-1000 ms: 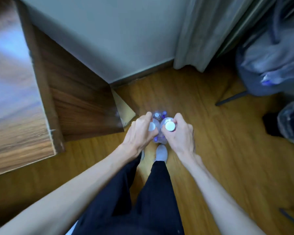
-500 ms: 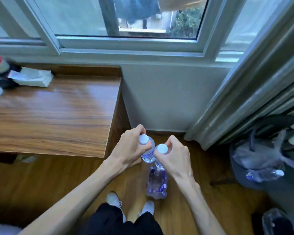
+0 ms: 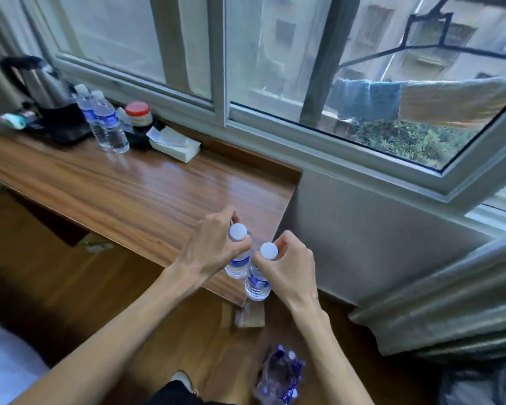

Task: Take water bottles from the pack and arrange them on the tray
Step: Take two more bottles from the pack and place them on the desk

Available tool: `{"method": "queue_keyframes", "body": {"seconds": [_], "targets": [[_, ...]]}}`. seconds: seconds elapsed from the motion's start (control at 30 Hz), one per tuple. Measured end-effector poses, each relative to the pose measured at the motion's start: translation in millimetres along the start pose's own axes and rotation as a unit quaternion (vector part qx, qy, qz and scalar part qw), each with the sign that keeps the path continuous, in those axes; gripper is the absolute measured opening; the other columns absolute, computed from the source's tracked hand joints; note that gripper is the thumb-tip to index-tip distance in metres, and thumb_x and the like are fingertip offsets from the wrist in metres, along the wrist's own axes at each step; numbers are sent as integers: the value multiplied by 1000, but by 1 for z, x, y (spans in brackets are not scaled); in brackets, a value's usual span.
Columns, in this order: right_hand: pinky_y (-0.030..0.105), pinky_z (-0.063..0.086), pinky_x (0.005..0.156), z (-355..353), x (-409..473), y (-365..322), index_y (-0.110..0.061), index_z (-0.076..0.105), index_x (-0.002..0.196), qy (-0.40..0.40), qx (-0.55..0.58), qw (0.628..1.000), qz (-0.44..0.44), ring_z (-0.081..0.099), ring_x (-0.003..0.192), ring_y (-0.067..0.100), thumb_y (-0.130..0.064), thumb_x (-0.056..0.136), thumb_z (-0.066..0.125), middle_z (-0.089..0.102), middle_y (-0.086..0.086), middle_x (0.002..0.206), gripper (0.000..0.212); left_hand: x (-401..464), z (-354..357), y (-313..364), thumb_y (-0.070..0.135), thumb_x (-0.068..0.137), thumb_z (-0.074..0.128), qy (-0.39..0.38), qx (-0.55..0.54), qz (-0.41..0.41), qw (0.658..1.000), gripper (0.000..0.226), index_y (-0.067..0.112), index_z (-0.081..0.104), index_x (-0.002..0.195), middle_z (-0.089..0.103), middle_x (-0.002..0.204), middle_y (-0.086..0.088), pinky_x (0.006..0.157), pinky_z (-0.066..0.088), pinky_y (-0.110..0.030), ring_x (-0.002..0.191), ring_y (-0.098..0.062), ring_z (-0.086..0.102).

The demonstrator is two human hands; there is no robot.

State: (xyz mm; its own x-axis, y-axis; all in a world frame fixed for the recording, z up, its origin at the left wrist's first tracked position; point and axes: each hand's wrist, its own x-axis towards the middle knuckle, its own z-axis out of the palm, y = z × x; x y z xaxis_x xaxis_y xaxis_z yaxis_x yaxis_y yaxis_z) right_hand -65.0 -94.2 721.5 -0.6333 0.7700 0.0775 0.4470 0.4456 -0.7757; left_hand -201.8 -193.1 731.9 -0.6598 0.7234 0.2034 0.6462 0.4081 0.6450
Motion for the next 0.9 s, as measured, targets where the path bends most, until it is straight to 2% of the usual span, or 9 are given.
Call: {"method": "queue_keyframes", "body": {"seconds": [0.1,0.2,0.27,0.4,0.53,0.63,0.8,0.9], "targets": [[24,30,48,39,18,-35,-19,39,66,-9,4,1000,-13,35,52,13,-33,69,75,49,-2,58,38,7,-33,-37,30,71,75,18,-4,-29,999,29,17,50,79,62,65,3,51,48,-36,59,-17,60],[21,30,49,84,31,-68,-20,43,68,-23,7,999,-33,39,55,11,-33,72,76,50,-2,62,35,15,-64,-76,28,73,75,23,7,-55,998,30,16,48,79,61,66,3,49,41,-28,59,-17,59],[25,33,49,115,39,-88,-14,49,72,-31,13,999,-40,42,56,12,-34,73,76,54,1,64,34,22,-85,-104,28,73,75,29,11,-71,997,31,16,47,78,60,65,2,49,38,-27,60,-19,57],[19,27,47,175,53,-125,-14,43,70,-31,14,998,-51,35,54,11,-34,73,74,48,0,61,37,35,-126,-155,28,70,74,29,15,-100,994,31,13,49,79,61,67,-1,54,45,-39,64,-23,58],[31,34,49,224,70,-159,-4,47,74,-45,15,998,-40,34,56,14,-36,71,72,46,4,61,41,48,-163,-199,26,72,74,44,29,-120,991,30,13,48,79,60,67,-1,51,39,-32,62,-21,54],[35,37,48,255,82,-184,-4,47,76,-57,29,997,-35,36,56,14,-34,72,73,49,4,61,39,61,-189,-230,25,74,73,46,24,-142,988,29,13,48,79,61,69,-3,50,38,-30,64,-22,56],[26,32,48,300,110,-221,-9,46,73,-58,36,997,-37,34,54,11,-35,73,75,48,-1,60,38,90,-221,-276,24,75,75,38,12,-161,986,28,12,50,81,64,70,-2,53,47,-38,67,-22,61],[18,29,46,328,126,-237,-11,47,73,-63,42,996,-37,33,53,8,-30,73,75,45,-6,59,35,107,-235,-310,25,74,75,20,6,-170,985,29,15,49,80,63,70,0,52,47,-37,64,-19,58]]}}
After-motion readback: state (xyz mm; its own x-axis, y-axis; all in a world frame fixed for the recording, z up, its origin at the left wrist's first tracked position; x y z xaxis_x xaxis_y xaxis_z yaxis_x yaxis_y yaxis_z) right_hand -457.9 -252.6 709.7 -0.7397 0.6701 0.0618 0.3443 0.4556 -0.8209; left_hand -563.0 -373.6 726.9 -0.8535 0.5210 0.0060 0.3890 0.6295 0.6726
